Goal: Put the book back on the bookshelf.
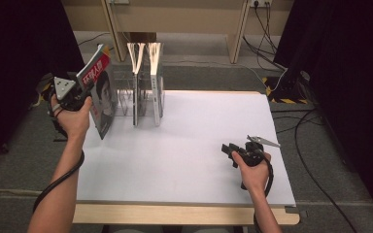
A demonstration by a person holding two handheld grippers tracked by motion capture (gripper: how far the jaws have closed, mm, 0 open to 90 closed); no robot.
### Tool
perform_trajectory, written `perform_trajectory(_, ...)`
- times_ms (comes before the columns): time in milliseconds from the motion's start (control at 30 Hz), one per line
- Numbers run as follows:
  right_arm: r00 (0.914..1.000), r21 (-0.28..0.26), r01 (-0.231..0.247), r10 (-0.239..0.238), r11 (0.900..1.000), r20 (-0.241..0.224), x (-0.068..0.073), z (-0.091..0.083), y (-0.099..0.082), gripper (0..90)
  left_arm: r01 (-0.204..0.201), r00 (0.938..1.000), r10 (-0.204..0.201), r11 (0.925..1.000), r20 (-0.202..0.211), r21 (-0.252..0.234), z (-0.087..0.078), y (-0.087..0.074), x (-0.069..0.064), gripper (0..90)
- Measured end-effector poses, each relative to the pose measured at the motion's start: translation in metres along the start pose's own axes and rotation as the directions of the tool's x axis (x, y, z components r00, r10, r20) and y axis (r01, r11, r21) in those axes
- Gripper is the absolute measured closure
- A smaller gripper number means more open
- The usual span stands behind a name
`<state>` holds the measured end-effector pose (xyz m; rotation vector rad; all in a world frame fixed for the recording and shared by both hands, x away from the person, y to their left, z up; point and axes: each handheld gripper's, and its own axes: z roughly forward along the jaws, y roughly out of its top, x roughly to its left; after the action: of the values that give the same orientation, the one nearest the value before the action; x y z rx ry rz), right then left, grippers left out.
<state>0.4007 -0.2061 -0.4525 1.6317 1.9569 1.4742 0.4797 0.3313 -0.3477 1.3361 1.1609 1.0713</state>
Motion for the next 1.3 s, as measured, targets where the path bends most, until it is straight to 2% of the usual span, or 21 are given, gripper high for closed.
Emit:
perform_trajectory(100,1.0,-0.002,0.0,0.0,1.0,0.003,-0.001,-0.001,0.0,59.8,0.008,1.0,-0.008,0.9999,-0.003,-0.009,-0.002,-0.006,0.004,86.0)
perform_trajectory(333,1.0,-0.002,0.005,-0.005,1.0,-0.002,-0.001,-0.001,0.001,59.8,-0.008,0.9995,0.007,0.9998,0.029,0.02,-0.014,-0.017,0.007,85.6)
perform_trajectory(433,1.0,0.0,0.006,-0.006,1.0,-0.002,0.0,-0.001,0.001,59.8,0.019,0.999,-0.019,0.9998,0.039,0.01,-0.02,-0.02,0.006,85.5)
perform_trajectory(567,1.0,0.003,0.002,-0.002,1.0,-0.002,0.001,0.0,0.0,59.8,0.059,0.996,-0.061,0.9975,0.066,0.04,-0.022,-0.017,0.005,84.0)
perform_trajectory(667,1.0,0.003,0.001,-0.001,1.0,-0.002,0.001,0.0,0.0,59.8,0.109,0.9906,-0.113,0.9925,0.078,0.057,-0.02,-0.015,0.005,82.6)
perform_trajectory(800,1.0,0.003,0.006,-0.006,1.0,-0.003,-0.001,-0.001,0.0,59.7,0.116,0.99,-0.121,0.9907,0.072,0.072,-0.017,-0.013,0.004,81.8)
perform_trajectory(867,1.0,-0.002,0.006,-0.006,1.0,-0.001,-0.001,-0.001,0.0,59.7,0.135,0.9871,-0.141,0.9881,0.077,0.075,-0.016,-0.011,0.004,80.9)
perform_trajectory(1100,1.0,-0.005,0.007,-0.007,1.0,0.0,-0.001,-0.001,0.001,59.7,0.132,0.9884,-0.138,0.9865,0.063,0.097,-0.009,-0.005,0.004,78.0)
perform_trajectory(1300,1.0,-0.005,0.006,-0.006,1.0,0.001,-0.001,-0.001,0.001,59.6,0.142,0.9871,-0.149,0.9829,0.058,0.117,-0.001,-0.001,0.003,74.6)
